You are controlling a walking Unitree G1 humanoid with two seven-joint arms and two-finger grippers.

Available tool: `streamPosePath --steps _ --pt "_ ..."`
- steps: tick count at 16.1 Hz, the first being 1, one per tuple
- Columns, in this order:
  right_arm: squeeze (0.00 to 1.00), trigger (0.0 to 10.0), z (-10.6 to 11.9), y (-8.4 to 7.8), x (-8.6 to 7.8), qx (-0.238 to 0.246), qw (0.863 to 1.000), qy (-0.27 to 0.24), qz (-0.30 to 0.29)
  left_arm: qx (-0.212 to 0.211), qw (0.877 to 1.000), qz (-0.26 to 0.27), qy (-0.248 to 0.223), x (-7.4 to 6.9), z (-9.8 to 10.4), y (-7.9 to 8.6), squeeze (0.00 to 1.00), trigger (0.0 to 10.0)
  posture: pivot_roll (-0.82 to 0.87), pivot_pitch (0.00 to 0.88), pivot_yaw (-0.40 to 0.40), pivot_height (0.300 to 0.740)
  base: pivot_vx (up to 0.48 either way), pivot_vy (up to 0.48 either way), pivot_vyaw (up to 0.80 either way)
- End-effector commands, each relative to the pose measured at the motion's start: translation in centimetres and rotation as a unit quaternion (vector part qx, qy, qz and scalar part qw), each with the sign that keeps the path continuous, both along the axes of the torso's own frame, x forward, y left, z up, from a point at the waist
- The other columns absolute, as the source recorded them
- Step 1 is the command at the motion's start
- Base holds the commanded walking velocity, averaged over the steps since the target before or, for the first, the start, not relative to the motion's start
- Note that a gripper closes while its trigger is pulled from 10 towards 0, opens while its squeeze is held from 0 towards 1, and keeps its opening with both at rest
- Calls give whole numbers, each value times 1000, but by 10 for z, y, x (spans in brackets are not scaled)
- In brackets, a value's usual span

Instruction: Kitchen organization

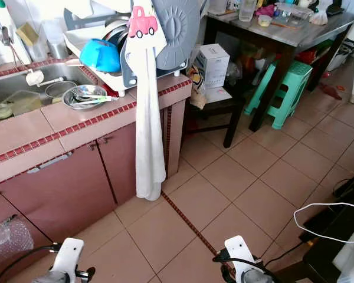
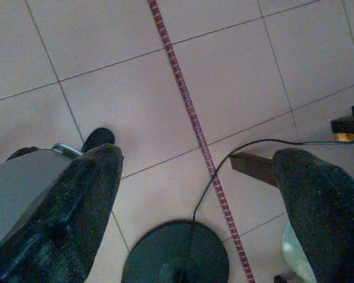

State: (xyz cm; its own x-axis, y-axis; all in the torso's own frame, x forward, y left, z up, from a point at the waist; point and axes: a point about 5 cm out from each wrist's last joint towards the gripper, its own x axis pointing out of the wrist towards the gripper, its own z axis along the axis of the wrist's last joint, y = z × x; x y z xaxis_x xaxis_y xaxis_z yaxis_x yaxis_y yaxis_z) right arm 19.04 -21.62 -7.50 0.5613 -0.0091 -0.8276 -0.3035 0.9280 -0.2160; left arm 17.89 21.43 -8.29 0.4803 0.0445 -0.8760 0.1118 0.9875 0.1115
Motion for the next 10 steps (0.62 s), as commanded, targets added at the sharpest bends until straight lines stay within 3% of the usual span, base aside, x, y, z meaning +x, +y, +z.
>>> streamPosePath --steps 1,10 --pt "0 10000 3 1 6 -1 1000 -6 9 -3 1000 5 1 -2 -2 -6 0 10000 -6 30 -55 740 0 0 0" --pt "0 10000 1 5 3 -3 1000 -2 17 -5 1000 -19 -4 7 -4 -50 0 10000 -8 20 -39 740 0 0 0"
